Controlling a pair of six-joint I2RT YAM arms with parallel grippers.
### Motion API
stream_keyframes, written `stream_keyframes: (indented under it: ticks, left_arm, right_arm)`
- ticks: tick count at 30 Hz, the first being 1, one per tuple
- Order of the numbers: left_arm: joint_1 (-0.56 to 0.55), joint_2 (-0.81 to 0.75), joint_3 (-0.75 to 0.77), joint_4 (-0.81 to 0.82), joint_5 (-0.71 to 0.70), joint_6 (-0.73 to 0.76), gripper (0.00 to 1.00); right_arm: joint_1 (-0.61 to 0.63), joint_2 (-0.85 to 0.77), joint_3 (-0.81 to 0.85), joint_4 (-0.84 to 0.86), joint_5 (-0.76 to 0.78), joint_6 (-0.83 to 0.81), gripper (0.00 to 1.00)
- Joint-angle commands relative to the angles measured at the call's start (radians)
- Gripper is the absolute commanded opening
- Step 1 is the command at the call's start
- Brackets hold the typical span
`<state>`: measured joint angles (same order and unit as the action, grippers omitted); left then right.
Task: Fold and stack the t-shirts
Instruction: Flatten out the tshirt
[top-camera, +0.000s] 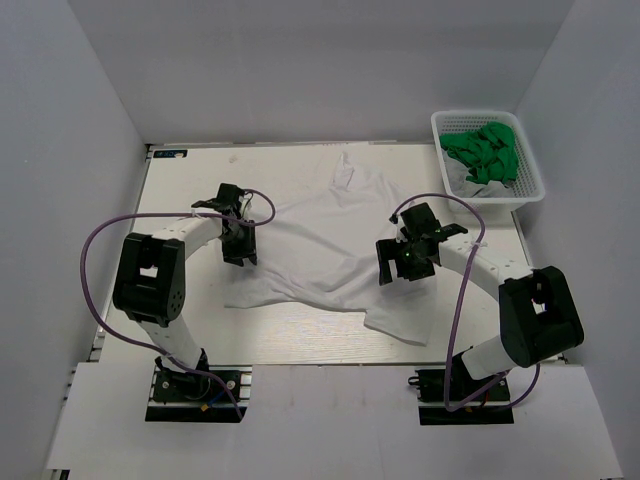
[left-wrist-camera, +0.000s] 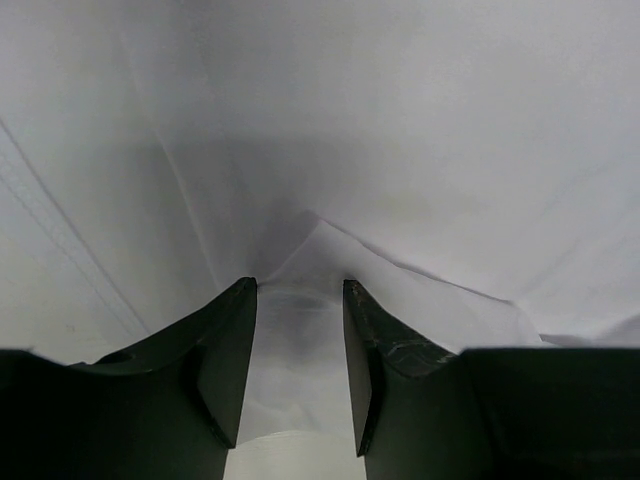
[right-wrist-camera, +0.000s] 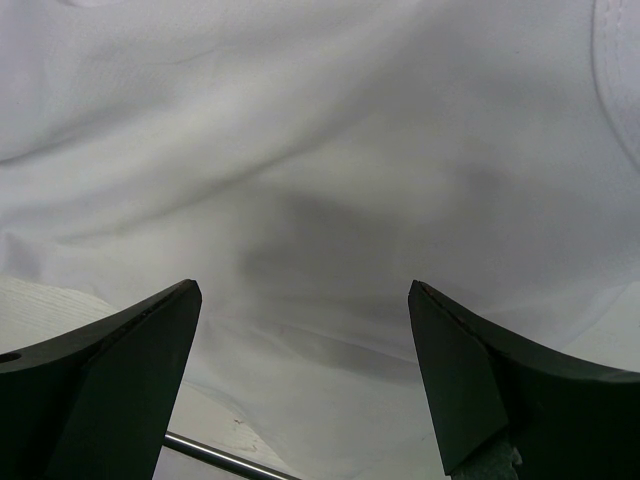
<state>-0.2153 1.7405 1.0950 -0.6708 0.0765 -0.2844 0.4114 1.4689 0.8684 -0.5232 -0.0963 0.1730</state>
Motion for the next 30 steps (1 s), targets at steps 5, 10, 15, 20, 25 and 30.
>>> stream_keyframes:
  ticks: [5, 10, 15, 20, 25, 30]
  left_arm:
    - [-0.006, -0.010, 0.025, 0.007, 0.042, 0.030, 0.45]
    - [-0.006, -0.010, 0.025, 0.007, 0.032, 0.039, 0.35]
    - [-0.006, -0.010, 0.025, 0.016, 0.043, 0.039, 0.08]
    - [-0.006, -0.010, 0.034, 0.001, -0.004, 0.039, 0.22]
    - [-0.006, -0.001, 0.034, 0.000, -0.024, 0.048, 0.45]
    - [-0.006, 0.010, 0.043, 0.010, 0.057, 0.068, 0.47]
  right_arm:
    - [-0.005, 0.005, 0.021, 0.003, 0.001, 0.002, 0.90]
    - [-0.005, -0.001, 0.014, 0.005, -0.003, 0.008, 0.90]
    - [-0.005, -0.013, 0.011, 0.006, 0.003, 0.014, 0.90]
    - [-0.005, -0.022, 0.006, 0.009, 0.003, 0.019, 0.90]
    - [-0.005, -0.028, -0.002, 0.012, 0.004, 0.016, 0.90]
    - [-0.006, -0.036, -0.011, 0.018, 0.001, 0.019, 0.90]
